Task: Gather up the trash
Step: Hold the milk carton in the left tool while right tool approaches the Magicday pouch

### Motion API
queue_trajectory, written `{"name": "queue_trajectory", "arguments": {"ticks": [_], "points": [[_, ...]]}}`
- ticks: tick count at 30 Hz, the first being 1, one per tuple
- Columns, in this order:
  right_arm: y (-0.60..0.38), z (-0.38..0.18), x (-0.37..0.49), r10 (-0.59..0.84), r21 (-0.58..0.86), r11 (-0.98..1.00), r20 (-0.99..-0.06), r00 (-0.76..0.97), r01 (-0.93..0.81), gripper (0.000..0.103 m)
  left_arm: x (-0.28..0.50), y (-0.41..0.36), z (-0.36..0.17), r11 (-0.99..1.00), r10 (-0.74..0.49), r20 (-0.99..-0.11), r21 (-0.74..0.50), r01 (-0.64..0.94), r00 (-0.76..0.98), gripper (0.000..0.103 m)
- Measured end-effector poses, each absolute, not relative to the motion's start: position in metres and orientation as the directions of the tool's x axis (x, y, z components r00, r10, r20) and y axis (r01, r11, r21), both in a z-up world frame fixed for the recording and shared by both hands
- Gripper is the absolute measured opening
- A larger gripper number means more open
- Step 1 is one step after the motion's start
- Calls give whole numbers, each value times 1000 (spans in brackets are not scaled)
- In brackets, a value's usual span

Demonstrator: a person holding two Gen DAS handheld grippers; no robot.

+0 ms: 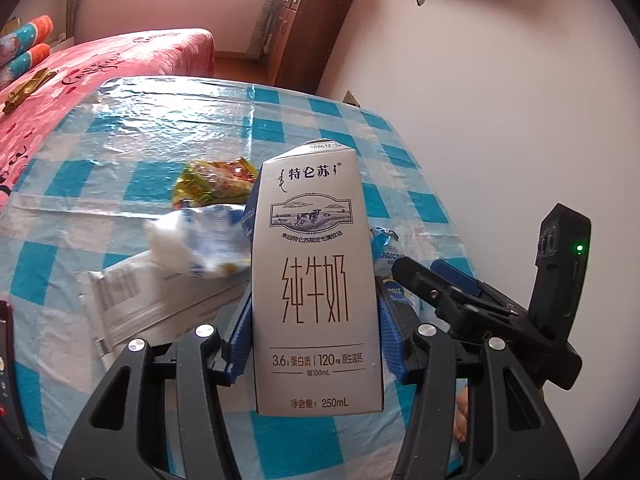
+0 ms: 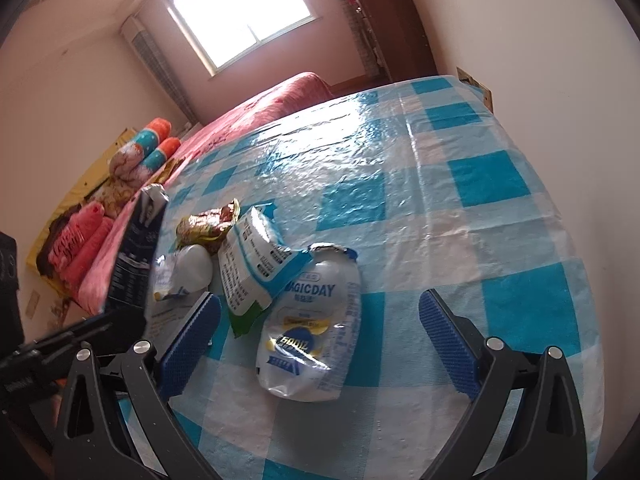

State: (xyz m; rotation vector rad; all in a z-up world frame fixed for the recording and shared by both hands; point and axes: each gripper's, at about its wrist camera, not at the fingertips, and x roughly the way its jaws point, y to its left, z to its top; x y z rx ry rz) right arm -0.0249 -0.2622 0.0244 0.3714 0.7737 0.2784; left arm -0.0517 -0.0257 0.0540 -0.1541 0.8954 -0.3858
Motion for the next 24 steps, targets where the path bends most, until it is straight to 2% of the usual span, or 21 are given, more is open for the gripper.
{"name": "queue_trajectory", "arguments": {"ticks": [12,13,15,19,21,24], "points": [[-234,26,-25,289,267,954,-681,673,-139,95,-68,13,66,933,-359,-719,-286,217,595,55],[-231,26,-25,278,251,958,-686,672,-140,94,-69,17,66,934,-356,-720,-288,210,596,55],[-225,24,-24,257,218,966,-702,665,-143,83,-71,24,66,935,-353,-719,-292,201,599,55],[-224,22,-21,236,197,971,-717,656,-134,83,-74,36,64,936,-348,-719,-298,186,602,55],[-223,20,-19,229,191,973,-728,647,-129,74,-75,41,64,936,-349,-717,-302,182,603,55],[-221,17,-17,216,176,976,-738,640,-126,71,-77,47,63,934,-352,-714,-310,179,605,55]]}}
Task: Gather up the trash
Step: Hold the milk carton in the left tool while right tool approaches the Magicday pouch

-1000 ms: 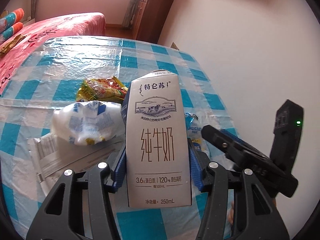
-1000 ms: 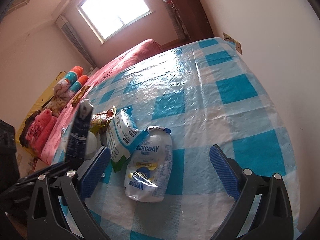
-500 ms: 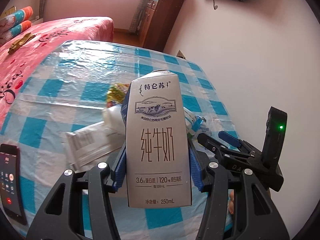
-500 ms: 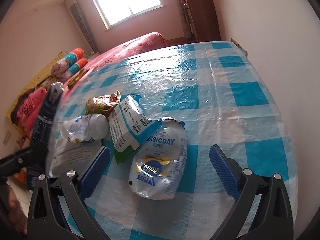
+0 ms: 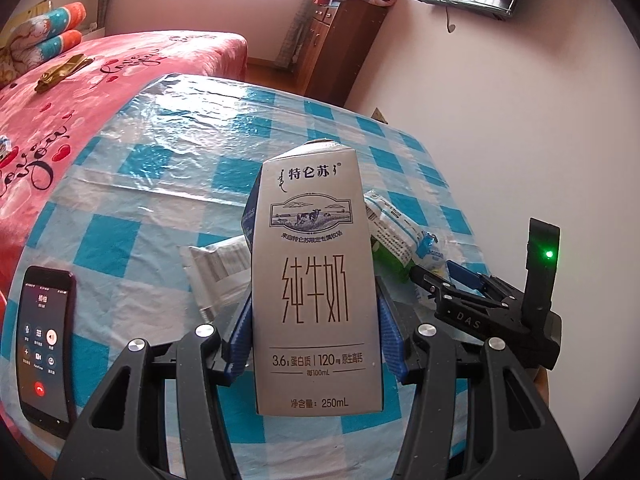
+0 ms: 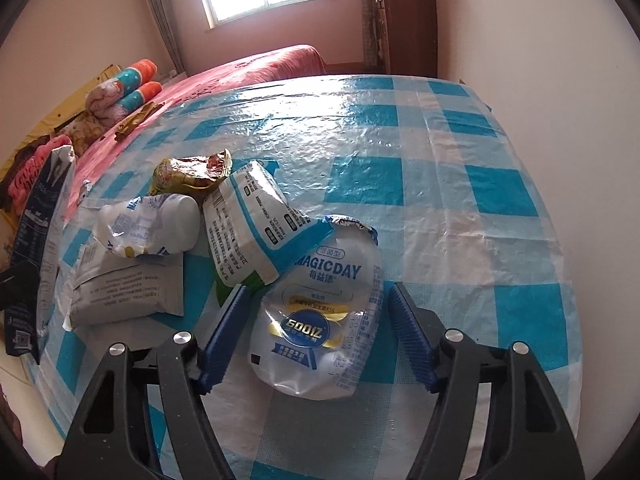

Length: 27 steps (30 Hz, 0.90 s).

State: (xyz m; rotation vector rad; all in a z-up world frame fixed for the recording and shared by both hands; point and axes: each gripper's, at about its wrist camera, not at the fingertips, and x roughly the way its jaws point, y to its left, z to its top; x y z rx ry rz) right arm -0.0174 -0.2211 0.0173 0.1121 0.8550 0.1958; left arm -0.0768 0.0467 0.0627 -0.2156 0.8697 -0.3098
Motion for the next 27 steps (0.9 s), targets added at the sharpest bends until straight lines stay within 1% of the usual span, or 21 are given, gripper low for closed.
{"name": "queue_trajectory", "arguments": {"ticks": [13,17,27], "points": [[-202,16,-20,104,38,992,-768,632,-117,70,-86,70,61,925,-374,-702,-329,190,607,55],[-201,16,-22,101,30,992,-767,633,-121,67,-90,79,60,919,-386,-692,-343,192,610,55],[-198,19,-34,68,0,995,-758,649,-103,66,-97,100,64,904,-418,-664,-373,209,620,55]]}}
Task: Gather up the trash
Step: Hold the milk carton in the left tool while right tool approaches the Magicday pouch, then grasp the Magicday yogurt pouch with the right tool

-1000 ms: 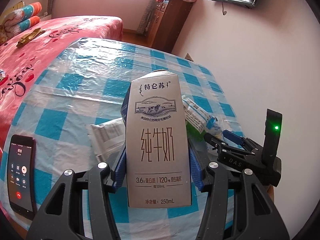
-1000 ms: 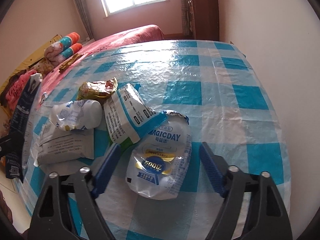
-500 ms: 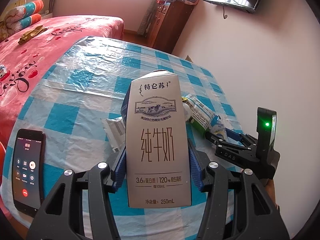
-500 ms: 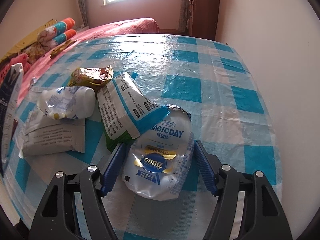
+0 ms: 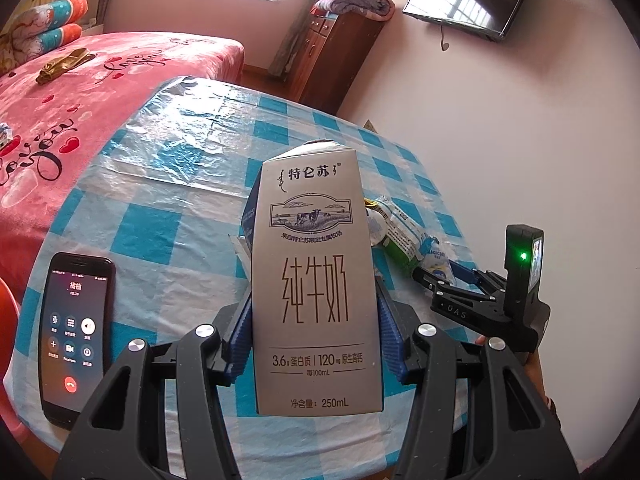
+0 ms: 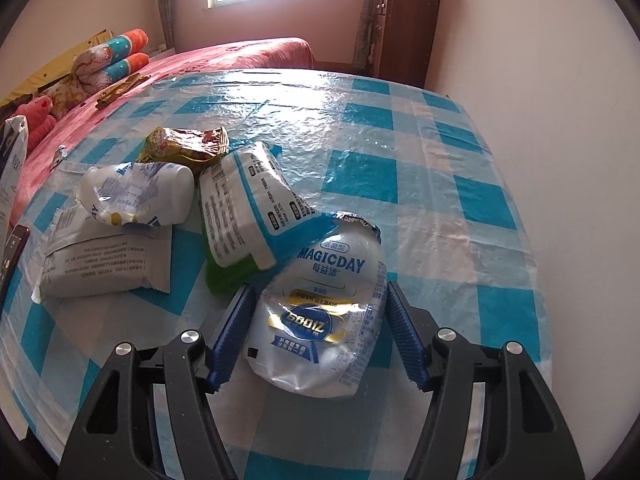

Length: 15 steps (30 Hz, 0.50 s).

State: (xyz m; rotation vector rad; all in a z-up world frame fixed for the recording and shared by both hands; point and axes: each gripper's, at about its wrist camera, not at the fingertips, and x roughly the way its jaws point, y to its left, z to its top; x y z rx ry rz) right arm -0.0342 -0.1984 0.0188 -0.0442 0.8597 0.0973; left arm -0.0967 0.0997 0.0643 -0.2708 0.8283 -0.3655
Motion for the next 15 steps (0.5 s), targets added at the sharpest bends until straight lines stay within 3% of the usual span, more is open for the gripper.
{"name": "queue_trajectory", "arguments": {"ticks": [7,8,9,10,15], "points": [[-210,27,-50,129,107,992,-736,665,-74,64,-102,113,64,894,-437,-650,-390,222,622,55],[-211,30,-52,134,119,991,-730,670,-68,55,-103,115,64,893,-439,-648,-392,222,623,55],[-212,33,-54,128,120,991,-728,673,-59,34,-104,117,64,892,-441,-646,-394,223,623,55],[-214,37,-57,138,137,989,-724,676,-55,32,-104,119,64,891,-443,-645,-395,224,623,55],[-209,30,-56,131,128,990,-756,642,-52,38,-108,127,62,886,-450,-642,-405,224,621,55]]}}
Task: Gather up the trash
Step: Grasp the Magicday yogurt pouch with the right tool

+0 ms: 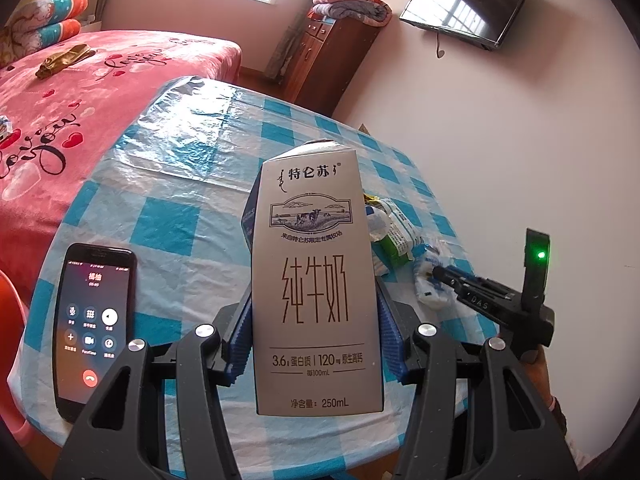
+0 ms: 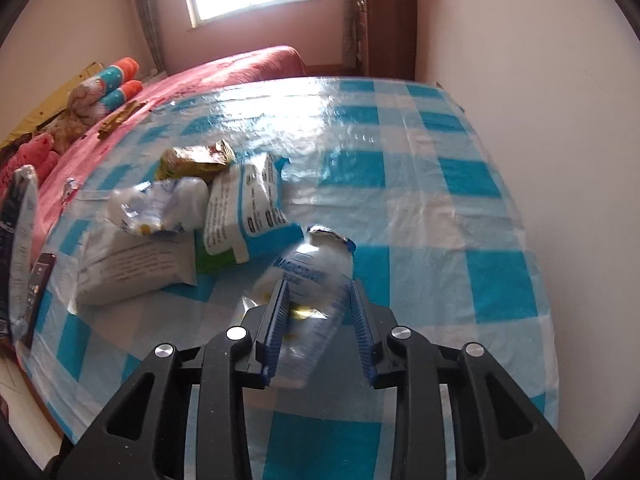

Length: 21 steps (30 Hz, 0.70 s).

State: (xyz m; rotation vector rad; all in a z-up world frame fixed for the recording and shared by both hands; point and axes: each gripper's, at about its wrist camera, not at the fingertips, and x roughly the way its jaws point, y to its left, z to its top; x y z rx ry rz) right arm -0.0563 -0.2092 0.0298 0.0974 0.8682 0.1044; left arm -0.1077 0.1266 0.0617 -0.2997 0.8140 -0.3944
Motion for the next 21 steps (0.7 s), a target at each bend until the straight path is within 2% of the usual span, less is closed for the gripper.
{"name": "queue_trajectory", "arguments": {"ticks": [1,3,7,8,13,14,15,21], "points": [[-209,28,-58,153,154,987,-753,641,-55,40,-109,128,62,885,-452,-640,-407,224,621,55],[-208,27,-57,150,161,986,-756,637,-41,68,-110,131,62,886,-450,-641,-406,222,622,55],[-196,24,-54,166,179,983,-766,621,-42,79,-113,136,60,885,-452,-645,-411,218,616,55],[-191,23,-53,151,161,986,-774,616,-39,85,-113,137,60,885,-452,-647,-411,218,614,55],[-172,17,-47,81,72,997,-783,617,-39,86,-116,138,61,884,-456,-648,-409,226,611,55],[-172,16,-46,75,66,997,-783,618,-37,82,-116,139,61,885,-455,-647,-407,227,612,55],[-172,17,-46,64,57,998,-781,622,-31,74,-117,139,61,885,-455,-646,-406,229,613,55],[-178,18,-49,73,63,997,-776,626,-37,69,-120,143,60,880,-465,-641,-413,236,611,55]]}}
